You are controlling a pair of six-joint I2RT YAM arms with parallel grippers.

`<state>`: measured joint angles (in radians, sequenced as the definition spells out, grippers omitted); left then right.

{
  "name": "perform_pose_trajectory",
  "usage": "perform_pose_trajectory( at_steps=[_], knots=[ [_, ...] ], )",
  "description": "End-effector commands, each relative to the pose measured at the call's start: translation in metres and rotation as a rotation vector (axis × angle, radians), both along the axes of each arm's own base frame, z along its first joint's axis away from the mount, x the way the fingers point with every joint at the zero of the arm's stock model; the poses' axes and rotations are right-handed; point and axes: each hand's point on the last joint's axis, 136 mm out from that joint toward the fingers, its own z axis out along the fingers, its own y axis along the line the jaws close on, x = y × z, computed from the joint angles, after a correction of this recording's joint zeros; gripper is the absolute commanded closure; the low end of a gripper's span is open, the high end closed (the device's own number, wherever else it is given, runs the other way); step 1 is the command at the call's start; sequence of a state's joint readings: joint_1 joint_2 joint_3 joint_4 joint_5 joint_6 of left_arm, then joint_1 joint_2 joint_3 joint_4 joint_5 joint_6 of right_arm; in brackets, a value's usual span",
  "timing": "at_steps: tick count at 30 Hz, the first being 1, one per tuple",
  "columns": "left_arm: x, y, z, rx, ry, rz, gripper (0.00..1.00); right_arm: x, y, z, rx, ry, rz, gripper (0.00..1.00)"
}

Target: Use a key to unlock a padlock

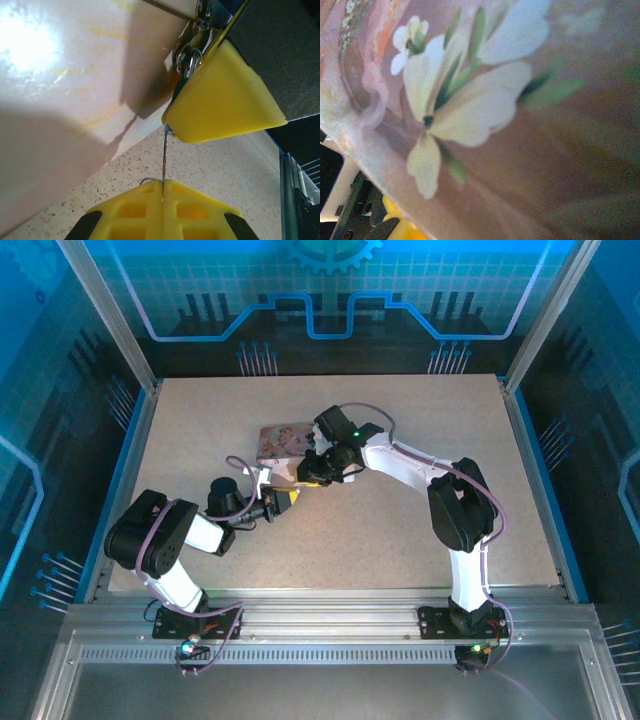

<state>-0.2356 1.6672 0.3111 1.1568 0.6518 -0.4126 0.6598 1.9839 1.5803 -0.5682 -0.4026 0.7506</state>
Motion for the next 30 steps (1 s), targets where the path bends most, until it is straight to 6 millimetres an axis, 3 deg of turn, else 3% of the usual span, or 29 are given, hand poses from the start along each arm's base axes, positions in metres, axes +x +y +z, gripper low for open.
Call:
perform_pose_trajectory(
  at_steps=[1,14,30],
  knots=[
    [0.004,0.0,0.013,-0.006,-0.064,-0.007,1.0,-0.005,0.006,0.031,0.085,-0.013,0.036,1.0],
    [-0.002,0.0,0.022,-0.014,-0.1,-0.023,1.0,-0.005,0.006,0.032,0.083,-0.007,0.042,1.0],
    [-0.006,-0.003,0.018,0.014,-0.112,-0.025,1.0,-0.005,0.007,0.032,0.09,0.011,0.039,1.0]
  ],
)
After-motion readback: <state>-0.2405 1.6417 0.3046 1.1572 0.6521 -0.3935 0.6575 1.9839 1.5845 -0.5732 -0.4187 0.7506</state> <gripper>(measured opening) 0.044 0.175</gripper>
